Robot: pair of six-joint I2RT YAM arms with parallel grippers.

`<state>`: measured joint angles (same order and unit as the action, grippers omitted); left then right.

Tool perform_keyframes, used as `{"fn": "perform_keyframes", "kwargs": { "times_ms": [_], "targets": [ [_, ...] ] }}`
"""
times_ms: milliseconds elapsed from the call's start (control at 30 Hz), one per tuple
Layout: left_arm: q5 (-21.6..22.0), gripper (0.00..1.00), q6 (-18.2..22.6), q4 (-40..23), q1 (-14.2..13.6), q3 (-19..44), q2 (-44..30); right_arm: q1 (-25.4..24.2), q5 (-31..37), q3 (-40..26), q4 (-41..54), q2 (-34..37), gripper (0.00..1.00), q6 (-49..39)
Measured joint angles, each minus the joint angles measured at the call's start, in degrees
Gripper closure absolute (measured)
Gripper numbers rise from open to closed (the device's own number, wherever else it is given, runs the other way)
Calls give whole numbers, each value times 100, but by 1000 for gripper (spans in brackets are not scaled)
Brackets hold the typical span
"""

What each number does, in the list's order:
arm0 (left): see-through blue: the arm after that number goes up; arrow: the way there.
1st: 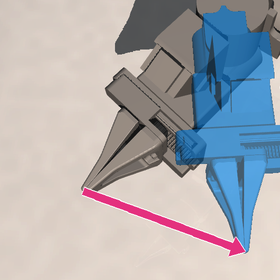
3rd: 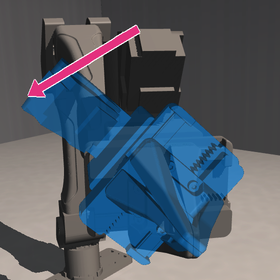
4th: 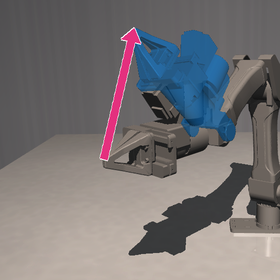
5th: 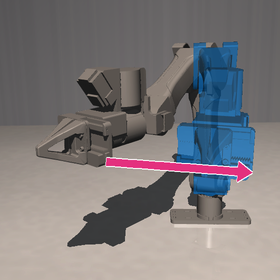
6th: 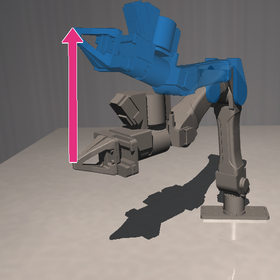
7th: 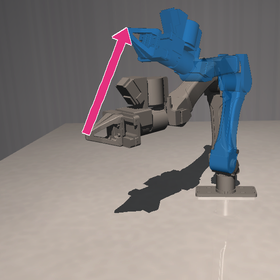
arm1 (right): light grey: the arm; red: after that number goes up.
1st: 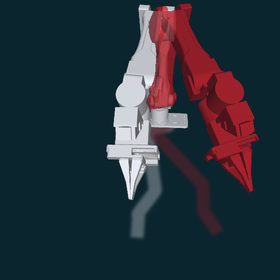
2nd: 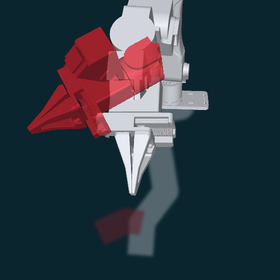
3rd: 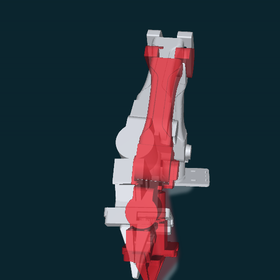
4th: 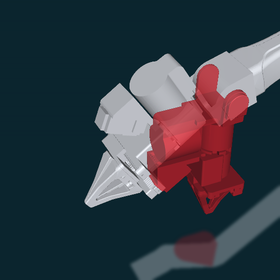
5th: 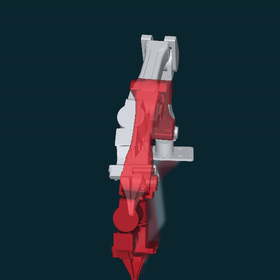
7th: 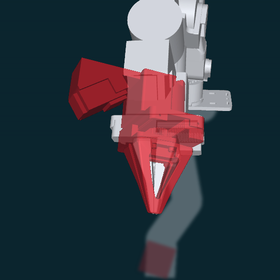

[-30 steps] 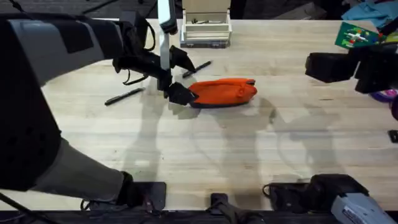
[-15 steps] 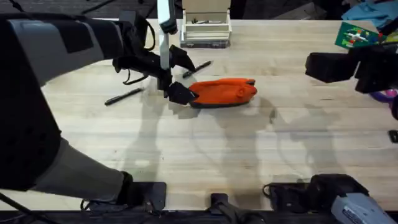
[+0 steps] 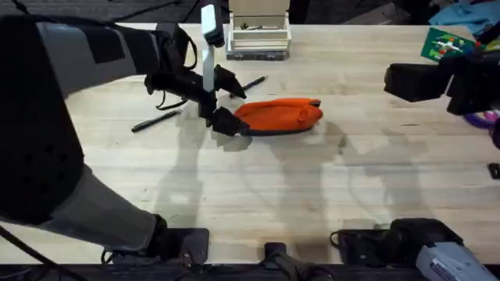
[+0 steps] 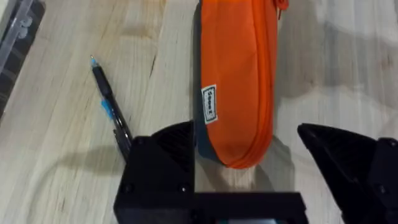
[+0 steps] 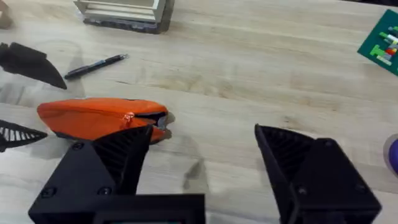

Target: Unzip the bag, pick up the pens from the table one at a time and place them inside, then zip the bag closed.

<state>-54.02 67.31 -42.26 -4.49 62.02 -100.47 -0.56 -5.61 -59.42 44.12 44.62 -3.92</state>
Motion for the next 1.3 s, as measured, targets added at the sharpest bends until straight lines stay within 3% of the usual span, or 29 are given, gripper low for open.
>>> {"fn": "perform_keyframes", "kwargs": {
  "times_ms": [67,233,267,567,833,1033,1300],
  "targets": [
    [0,185,2,7,-20,2,0,0,0,0,-3,0,4,2],
    [6,896,6,28,-53,2,0,0,0,0,-3,0,4,0],
    [11,941,21,35,-56,2,0,0,0,0,-3,0,4,2],
    [24,956,20,30,-70,2,0,0,-14,0,-3,0,4,4],
    [24,956,20,29,-70,2,-1,0,-1203,0,1,49,4,159],
    [24,957,20,29,-70,2,0,0,-1720,0,38,231,4,786],
    [24,957,20,30,-70,2,0,0,-1892,0,259,408,4,1795]
  ]
}}
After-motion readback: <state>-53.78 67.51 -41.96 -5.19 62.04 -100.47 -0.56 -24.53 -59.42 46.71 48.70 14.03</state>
